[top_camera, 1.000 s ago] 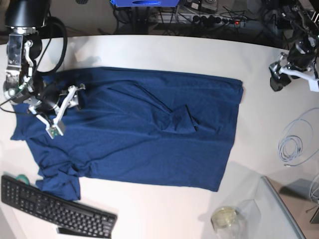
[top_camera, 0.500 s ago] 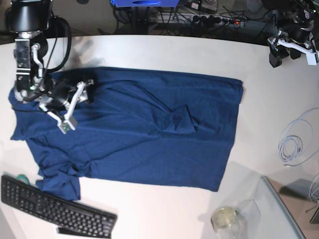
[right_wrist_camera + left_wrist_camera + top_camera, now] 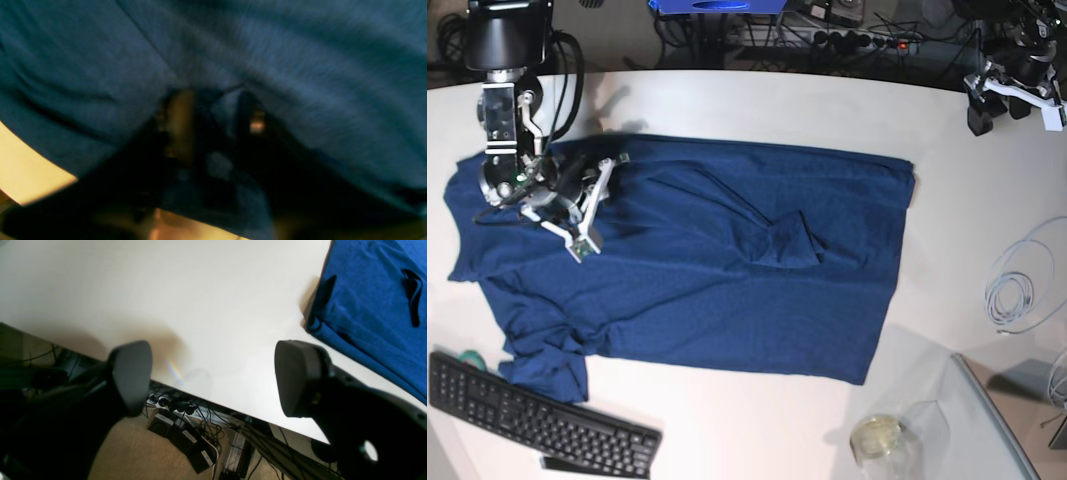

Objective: Layout the t-shirt on the table in an organized manner, then fold the t-shirt properly
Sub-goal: 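Release the left gripper and move the right gripper onto the shirt edge, then lower the left gripper onto the shirt corner beside the collar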

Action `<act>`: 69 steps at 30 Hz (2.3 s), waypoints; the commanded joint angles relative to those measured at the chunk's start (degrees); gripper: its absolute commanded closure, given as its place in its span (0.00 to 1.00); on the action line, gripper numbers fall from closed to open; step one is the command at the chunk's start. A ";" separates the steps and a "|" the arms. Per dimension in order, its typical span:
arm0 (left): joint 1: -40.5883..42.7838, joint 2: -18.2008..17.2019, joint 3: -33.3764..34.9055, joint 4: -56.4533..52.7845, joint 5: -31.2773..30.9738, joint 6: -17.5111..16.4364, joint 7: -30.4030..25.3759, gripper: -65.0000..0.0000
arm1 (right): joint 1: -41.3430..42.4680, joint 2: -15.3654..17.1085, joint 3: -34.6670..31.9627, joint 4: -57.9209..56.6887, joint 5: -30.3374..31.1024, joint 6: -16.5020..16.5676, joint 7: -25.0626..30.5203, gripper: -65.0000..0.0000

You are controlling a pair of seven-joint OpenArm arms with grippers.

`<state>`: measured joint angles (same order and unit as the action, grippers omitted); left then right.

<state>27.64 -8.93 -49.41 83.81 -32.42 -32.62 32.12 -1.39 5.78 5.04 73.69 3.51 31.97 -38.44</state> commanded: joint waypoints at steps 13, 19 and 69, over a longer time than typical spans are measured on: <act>0.27 -0.70 -0.22 0.72 -0.85 -0.21 -1.31 0.16 | 0.99 0.42 1.78 2.92 0.40 0.08 0.06 0.99; -0.08 -0.70 -0.22 0.72 -0.85 -0.21 -1.31 0.16 | 0.29 0.42 3.71 5.83 0.40 0.08 -0.73 0.99; -7.02 3.35 22.20 0.10 -0.94 0.05 -1.31 1.00 | -7.01 -1.61 3.80 14.62 0.58 -8.63 10.96 0.76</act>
<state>20.29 -5.08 -26.98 83.13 -32.53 -31.99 31.90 -9.02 3.77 8.64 87.31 3.79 23.38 -28.64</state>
